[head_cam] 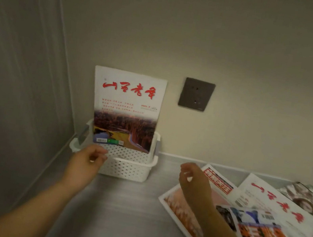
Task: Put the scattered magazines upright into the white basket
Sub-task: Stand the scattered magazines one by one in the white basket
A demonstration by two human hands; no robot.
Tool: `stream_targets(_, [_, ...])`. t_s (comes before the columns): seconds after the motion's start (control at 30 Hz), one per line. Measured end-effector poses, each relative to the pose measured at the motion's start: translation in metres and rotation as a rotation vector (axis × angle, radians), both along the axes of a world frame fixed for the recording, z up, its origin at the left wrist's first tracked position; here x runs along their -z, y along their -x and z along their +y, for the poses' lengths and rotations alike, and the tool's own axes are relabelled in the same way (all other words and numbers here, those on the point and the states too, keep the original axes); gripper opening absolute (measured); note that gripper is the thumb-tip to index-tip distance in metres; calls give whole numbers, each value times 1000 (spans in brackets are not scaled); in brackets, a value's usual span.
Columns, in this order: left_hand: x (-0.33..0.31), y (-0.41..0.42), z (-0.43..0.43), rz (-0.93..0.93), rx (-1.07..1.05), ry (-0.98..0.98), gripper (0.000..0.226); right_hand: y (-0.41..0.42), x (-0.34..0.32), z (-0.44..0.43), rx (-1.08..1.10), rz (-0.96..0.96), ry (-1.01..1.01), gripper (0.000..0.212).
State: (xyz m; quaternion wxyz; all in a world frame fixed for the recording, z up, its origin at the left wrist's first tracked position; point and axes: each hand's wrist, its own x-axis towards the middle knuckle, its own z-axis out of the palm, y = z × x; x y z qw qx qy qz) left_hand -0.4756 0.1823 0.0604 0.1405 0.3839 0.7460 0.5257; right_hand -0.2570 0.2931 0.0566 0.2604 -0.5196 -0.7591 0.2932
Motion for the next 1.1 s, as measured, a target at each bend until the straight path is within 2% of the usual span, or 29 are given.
stream_targets(0.1, [12, -52, -26, -88, 136, 57, 11, -60, 9, -26, 41, -33, 59, 24])
stream_targets(0.23, [34, -115, -57, -113, 267, 126, 34, -130, 24, -42, 139, -223, 108, 22])
stream_targets(0.33, [48, -159, -75, -61, 342, 217, 40, -177, 36, -52, 204, -198, 201, 34])
stream_targets(0.4, [56, -188, -83, -48, 363, 273, 43, -208, 45, -57, 247, -271, 168, 48])
stream_targets(0.47, [61, -220, -88, -35, 393, 348, 34, -241, 51, -60, 312, -296, 90, 58])
stream_targets(0.53, [65, -250, -91, -17, 416, 442, 17, -272, 56, -64, 342, -276, 103, 64])
stream_targets(0.67, [69, -301, -92, -94, 463, 503, 30, -309, 71, -68, 287, -274, 242, 71])
stream_targets(0.73, [71, -321, -88, -76, 465, 520, 46, -317, 82, -73, 216, -421, 191, 62])
stream_targets(0.8, [70, -337, -81, -139, 453, 498, 50, -320, 91, -77, 162, -499, 107, 57])
stream_targets(0.93, [69, -361, -66, -197, 427, 490, 39, -327, 95, -81, 145, -399, 106, 58])
stream_targets(1.03, [67, -375, -55, -190, 302, 518, 44, -328, 93, -81, 163, -339, 155, 59])
stream_targets(1.1, [64, -383, -45, -388, 166, 478, 47, -329, 93, -79, 158, -339, 159, 60])
